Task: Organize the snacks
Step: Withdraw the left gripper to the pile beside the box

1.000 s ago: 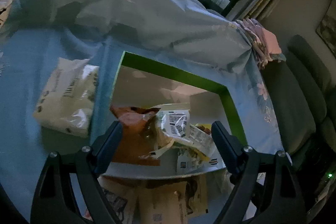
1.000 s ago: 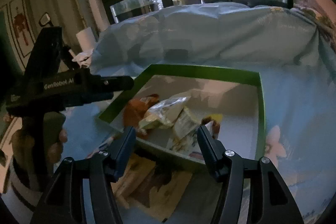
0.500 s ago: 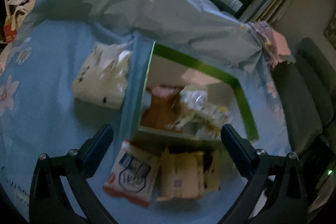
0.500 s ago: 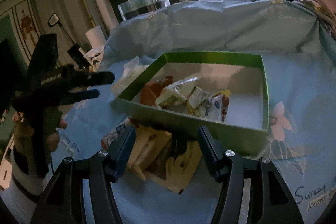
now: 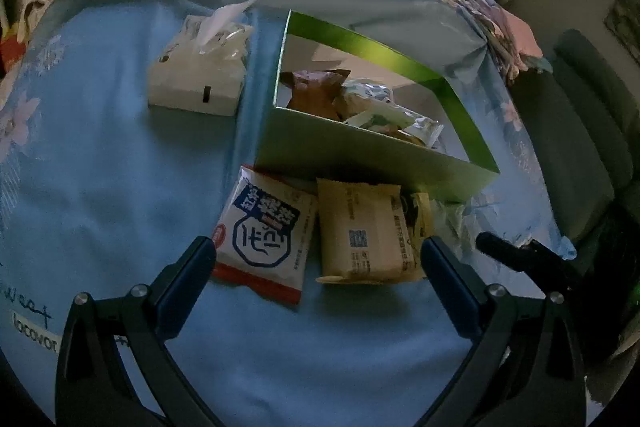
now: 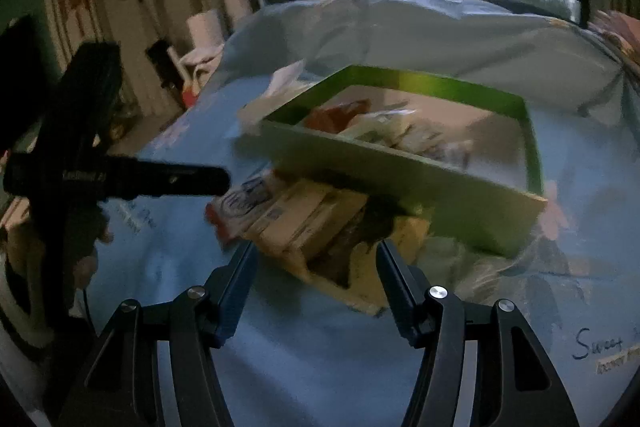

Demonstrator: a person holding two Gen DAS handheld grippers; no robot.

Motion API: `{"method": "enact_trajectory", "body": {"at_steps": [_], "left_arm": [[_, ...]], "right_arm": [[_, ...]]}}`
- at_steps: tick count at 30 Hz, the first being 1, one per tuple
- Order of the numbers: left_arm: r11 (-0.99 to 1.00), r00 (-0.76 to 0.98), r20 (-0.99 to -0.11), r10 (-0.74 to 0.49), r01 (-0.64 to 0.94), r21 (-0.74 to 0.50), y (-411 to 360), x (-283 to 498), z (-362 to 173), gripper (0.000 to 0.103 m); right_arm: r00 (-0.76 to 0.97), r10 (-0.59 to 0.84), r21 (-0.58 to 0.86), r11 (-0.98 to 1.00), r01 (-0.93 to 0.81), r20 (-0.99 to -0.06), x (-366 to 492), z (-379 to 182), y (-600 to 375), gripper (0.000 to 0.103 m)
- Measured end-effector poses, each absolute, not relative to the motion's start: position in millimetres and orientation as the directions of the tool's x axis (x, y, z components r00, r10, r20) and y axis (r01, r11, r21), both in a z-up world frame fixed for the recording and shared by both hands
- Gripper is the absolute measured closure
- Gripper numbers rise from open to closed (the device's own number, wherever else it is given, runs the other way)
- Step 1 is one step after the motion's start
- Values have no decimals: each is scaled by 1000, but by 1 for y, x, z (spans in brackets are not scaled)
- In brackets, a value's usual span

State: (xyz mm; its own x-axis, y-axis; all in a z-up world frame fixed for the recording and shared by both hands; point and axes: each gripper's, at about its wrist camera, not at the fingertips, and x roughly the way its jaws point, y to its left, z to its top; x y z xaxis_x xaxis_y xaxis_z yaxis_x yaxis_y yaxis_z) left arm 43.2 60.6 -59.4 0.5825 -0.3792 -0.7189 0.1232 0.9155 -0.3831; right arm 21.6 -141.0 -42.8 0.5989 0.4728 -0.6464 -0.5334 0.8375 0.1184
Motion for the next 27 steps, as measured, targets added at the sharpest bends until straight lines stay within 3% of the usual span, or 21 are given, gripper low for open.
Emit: {"method": "enact_trajectory", "body": {"at_steps": [13, 27], "left_arm": [[924, 557, -738, -381, 193, -331, 40, 43, -69, 0], [888, 518, -722, -459, 248, -386, 26, 48, -81, 5]], "right_arm": [[549, 483, 117, 814, -569, -682, 24, -60, -122, 41], [522, 505, 137, 796, -590, -687, 35, -73, -115, 41]]}}
